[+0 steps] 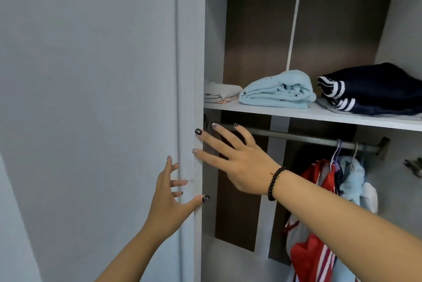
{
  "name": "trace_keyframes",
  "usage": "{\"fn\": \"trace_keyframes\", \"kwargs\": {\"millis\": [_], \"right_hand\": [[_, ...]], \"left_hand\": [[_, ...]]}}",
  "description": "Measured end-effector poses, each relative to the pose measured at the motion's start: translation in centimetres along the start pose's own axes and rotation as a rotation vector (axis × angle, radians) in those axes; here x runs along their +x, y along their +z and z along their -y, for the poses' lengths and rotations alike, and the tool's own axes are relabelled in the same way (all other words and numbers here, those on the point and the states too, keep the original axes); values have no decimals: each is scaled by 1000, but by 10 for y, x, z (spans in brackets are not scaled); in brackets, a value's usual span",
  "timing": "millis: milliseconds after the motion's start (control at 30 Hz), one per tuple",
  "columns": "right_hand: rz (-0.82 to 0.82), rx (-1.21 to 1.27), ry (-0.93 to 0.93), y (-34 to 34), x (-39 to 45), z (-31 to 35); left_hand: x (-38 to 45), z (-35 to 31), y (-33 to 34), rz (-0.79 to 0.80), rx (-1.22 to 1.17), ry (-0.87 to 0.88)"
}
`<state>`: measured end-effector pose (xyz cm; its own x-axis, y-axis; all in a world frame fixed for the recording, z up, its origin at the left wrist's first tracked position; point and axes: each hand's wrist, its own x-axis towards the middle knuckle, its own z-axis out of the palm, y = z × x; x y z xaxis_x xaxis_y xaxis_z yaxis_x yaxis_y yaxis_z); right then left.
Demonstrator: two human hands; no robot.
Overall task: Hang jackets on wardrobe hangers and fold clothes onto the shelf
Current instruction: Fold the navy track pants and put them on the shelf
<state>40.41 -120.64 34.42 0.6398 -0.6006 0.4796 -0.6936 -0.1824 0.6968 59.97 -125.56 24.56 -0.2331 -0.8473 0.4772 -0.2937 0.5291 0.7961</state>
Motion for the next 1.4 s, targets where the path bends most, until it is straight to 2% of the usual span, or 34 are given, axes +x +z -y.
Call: {"fn": "trace_keyframes", "kwargs": {"millis": [100,233,433,600,733,833,967,1133,1400], "right_hand": [[61,74,83,-6,-23,-8],[116,320,218,-4,-50,-8],[127,284,349,19,-67,-23],[187,76,365,48,-88,-63],[231,-56,363,73,-100,-83],[248,-95,398,90,-106,-94],[269,-120,447,111,-109,-106],[271,-179,478,132,-111,-119],[373,-201,557,147,-105,-127]], "left_hand": [[22,2,21,99,68,61],[44,-3,57,263,95,181],[60,-10,129,81,87,195],[75,-18,168,22,189,126],[84,-16,188,79,360,110],[94,-13,204,107,369,106],[111,-13,233,87,385,32],[135,-6,263,32,401,39],[156,3,291,6,449,45]]}}
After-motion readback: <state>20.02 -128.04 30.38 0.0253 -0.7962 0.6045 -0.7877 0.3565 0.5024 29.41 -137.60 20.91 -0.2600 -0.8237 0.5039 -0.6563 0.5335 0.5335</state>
